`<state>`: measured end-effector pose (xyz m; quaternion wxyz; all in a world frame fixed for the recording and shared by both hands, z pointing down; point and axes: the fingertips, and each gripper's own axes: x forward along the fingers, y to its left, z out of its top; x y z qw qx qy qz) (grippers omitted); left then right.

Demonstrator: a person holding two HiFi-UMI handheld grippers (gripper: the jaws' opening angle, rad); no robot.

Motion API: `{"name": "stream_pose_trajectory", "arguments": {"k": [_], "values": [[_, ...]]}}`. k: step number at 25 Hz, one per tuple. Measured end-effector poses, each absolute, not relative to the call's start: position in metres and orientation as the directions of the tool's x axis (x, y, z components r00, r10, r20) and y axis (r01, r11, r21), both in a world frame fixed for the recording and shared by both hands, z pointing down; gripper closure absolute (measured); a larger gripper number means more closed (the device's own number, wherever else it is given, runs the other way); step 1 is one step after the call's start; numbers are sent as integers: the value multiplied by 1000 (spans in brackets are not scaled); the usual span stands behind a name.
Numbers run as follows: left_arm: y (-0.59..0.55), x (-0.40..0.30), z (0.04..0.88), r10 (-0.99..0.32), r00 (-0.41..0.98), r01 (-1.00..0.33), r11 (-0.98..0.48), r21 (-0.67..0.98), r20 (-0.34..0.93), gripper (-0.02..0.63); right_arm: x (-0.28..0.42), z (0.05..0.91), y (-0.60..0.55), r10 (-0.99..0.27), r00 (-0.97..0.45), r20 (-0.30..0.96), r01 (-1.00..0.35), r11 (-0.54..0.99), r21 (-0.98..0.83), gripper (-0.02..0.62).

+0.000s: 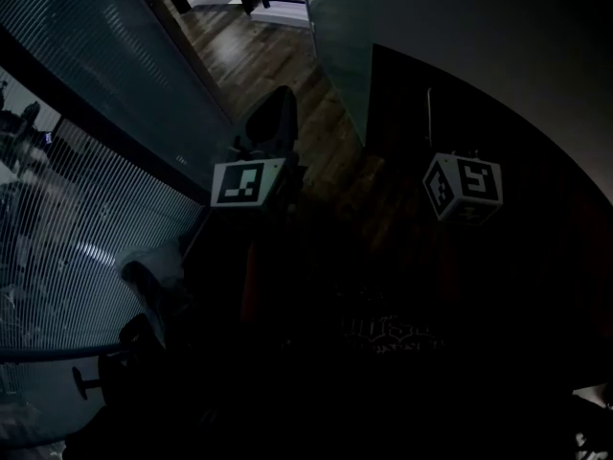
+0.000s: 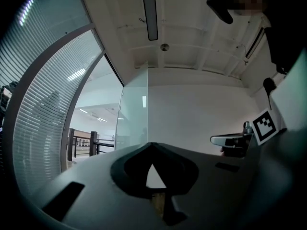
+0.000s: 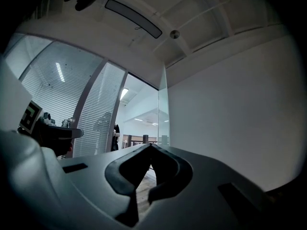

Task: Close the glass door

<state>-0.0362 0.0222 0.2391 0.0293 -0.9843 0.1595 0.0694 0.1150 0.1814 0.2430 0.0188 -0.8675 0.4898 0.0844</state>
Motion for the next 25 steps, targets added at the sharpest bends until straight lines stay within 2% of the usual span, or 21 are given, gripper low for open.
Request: {"name": "stream_pose_trajectory", "arguments": {"k": [10,25], "values": [[-19,40,229,-327,931,-337,-941,-42,-161,604,197,236,130,-857,488,-169,-864,-502,52,595],[-90,96,232,-294,946,-302,-953,-37,-140,604,249,242,67,-839,525,-142,-844,-535,43,595]]}}
